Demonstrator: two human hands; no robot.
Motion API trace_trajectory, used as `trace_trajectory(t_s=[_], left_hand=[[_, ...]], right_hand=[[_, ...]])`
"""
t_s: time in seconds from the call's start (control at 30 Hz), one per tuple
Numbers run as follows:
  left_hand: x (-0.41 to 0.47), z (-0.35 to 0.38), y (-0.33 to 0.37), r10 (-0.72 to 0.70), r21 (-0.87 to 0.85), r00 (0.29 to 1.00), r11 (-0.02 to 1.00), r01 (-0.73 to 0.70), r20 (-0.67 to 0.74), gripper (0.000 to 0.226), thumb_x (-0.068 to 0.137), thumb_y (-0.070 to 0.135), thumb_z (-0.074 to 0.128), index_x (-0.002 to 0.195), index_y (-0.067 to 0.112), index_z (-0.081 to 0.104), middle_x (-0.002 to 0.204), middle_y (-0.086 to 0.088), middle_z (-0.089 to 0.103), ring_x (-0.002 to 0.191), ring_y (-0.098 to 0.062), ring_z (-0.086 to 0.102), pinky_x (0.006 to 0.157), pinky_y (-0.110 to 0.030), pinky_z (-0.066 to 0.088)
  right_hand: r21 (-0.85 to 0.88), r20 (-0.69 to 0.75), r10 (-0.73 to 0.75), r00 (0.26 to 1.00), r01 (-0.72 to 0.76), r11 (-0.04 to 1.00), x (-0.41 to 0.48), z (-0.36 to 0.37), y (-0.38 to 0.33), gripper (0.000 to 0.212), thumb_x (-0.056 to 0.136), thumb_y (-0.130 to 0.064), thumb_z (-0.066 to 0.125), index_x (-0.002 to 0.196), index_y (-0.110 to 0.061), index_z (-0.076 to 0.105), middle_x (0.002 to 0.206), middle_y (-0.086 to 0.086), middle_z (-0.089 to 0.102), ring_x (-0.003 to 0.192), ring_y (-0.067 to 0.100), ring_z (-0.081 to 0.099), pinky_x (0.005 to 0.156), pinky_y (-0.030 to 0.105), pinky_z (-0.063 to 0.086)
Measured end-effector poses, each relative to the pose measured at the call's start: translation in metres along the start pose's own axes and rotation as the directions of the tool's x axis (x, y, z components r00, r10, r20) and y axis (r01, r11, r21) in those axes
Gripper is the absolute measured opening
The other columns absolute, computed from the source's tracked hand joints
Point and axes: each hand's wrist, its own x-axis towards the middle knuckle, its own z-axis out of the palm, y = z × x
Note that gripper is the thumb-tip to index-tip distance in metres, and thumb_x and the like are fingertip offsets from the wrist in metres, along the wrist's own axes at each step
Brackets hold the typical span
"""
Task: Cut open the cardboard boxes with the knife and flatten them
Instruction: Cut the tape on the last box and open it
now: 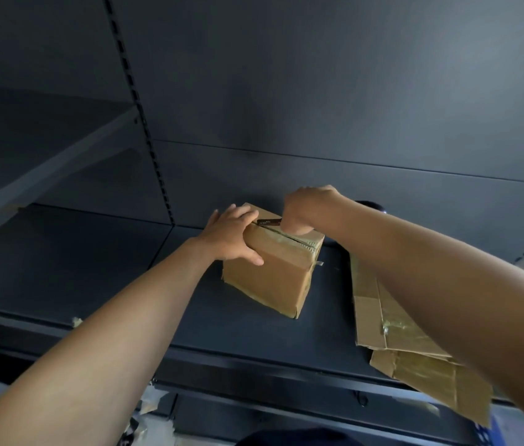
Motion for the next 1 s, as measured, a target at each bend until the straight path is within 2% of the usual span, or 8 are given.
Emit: trace_trajectory(t_s=[0.17, 0.3, 0.43, 0.5, 0.57, 0.7, 0.83, 1.0], left_hand=[[0.001, 0.003, -0.004, -0.009, -0.065, 1.000, 0.998, 0.009, -0.011, 0.109, 0.069, 0.049, 0.078, 0.153, 0.029, 0.010, 0.160, 0.012, -0.002, 0.147, -0.014, -0.008, 0.118, -0.045, -0.009], [0.003, 0.004, -0.005, -0.014, -0.067, 1.000, 0.998, 0.014, 0.000, 0.108, 0.070, 0.048, 0.077, 0.153, 0.031, 0.010, 0.160, 0.012, -0.003, 0.147, -0.016, -0.011, 0.117, -0.045, -0.010], [0.005, 0.005, -0.004, -0.014, -0.002, 1.000, 1.000, 0.014, -0.003, 0.109, 0.070, 0.052, 0.075, 0.153, 0.030, 0.008, 0.160, 0.011, -0.004, 0.146, -0.018, -0.014, 0.117, -0.046, -0.011], [0.004, 0.004, -0.003, -0.008, 0.011, 1.000, 1.000, 0.008, 0.000, 0.109, 0.071, 0.054, 0.074, 0.153, 0.030, 0.007, 0.160, 0.011, -0.006, 0.146, -0.017, -0.018, 0.116, -0.044, -0.014], [0.001, 0.003, -0.003, -0.004, -0.043, 1.000, 0.999, 0.005, 0.028, 0.108, 0.072, 0.056, 0.072, 0.153, 0.030, 0.005, 0.159, 0.013, -0.010, 0.144, -0.015, -0.022, 0.115, -0.042, -0.016], [-0.001, 0.000, -0.006, -0.050, -0.230, 0.993, 0.970, 0.075, 0.111, 0.102, 0.073, 0.070, 0.061, 0.152, 0.038, 0.004, 0.155, 0.023, -0.016, 0.142, -0.016, -0.027, 0.117, -0.048, -0.012], [-0.002, 0.003, -0.007, -0.044, -0.240, 0.995, 0.969, 0.066, 0.094, 0.097, 0.078, 0.069, 0.055, 0.152, 0.035, 0.004, 0.157, 0.019, -0.014, 0.144, -0.016, -0.023, 0.117, -0.048, -0.010], [-0.005, 0.004, -0.002, -0.048, -0.259, 0.996, 0.964, 0.068, 0.081, 0.096, 0.082, 0.061, 0.059, 0.153, 0.032, 0.002, 0.158, 0.018, -0.014, 0.145, -0.013, -0.019, 0.118, -0.045, -0.010]], right_hand=[[-0.187, 0.094, 0.069, 0.993, -0.050, 0.981, -0.009, -0.015, 0.015, 0.017, 0.092, -0.022, 0.043, 0.078, -0.016, 0.051, 0.091, 0.000, 0.053, 0.092, 0.025, 0.054, 0.079, 0.034, 0.044], [-0.219, 0.092, 0.091, 0.992, -0.069, 0.973, -0.010, -0.014, 0.026, 0.019, 0.092, -0.020, 0.042, 0.075, -0.018, 0.047, 0.084, -0.001, 0.050, 0.088, 0.024, 0.053, 0.083, 0.034, 0.044], [-0.200, 0.082, 0.084, 0.993, -0.066, 0.978, -0.010, -0.014, 0.028, 0.019, 0.094, -0.021, 0.040, 0.076, -0.017, 0.045, 0.086, 0.000, 0.049, 0.092, 0.026, 0.051, 0.083, 0.037, 0.041], [-0.183, 0.057, 0.058, 0.997, -0.047, 0.982, -0.011, -0.013, 0.029, 0.015, 0.096, -0.021, 0.038, 0.087, -0.016, 0.049, 0.092, 0.000, 0.050, 0.092, 0.025, 0.051, 0.081, 0.036, 0.041], [-0.135, 0.069, 0.047, 0.996, -0.037, 0.990, -0.013, -0.010, 0.030, 0.015, 0.097, -0.019, 0.037, 0.090, -0.014, 0.050, 0.084, 0.001, 0.049, 0.080, 0.021, 0.052, 0.076, 0.033, 0.044], [0.037, 0.095, 0.018, 0.995, -0.022, 0.999, -0.019, -0.007, 0.028, 0.031, 0.100, -0.018, 0.035, 0.071, -0.009, 0.044, 0.069, 0.003, 0.043, 0.056, 0.017, 0.042, 0.056, 0.028, 0.040], [0.028, -0.027, -0.011, 1.000, 0.011, 1.000, -0.003, 0.001, 0.015, 0.016, 0.097, -0.018, 0.038, 0.094, -0.013, 0.052, 0.074, 0.000, 0.047, 0.072, 0.020, 0.052, 0.066, 0.032, 0.041], [-0.031, -0.067, -0.031, 0.997, 0.029, 0.999, 0.006, 0.010, 0.000, 0.023, 0.093, -0.012, 0.045, 0.111, -0.015, 0.059, 0.095, 0.002, 0.052, 0.087, 0.024, 0.053, 0.074, 0.034, 0.046]])
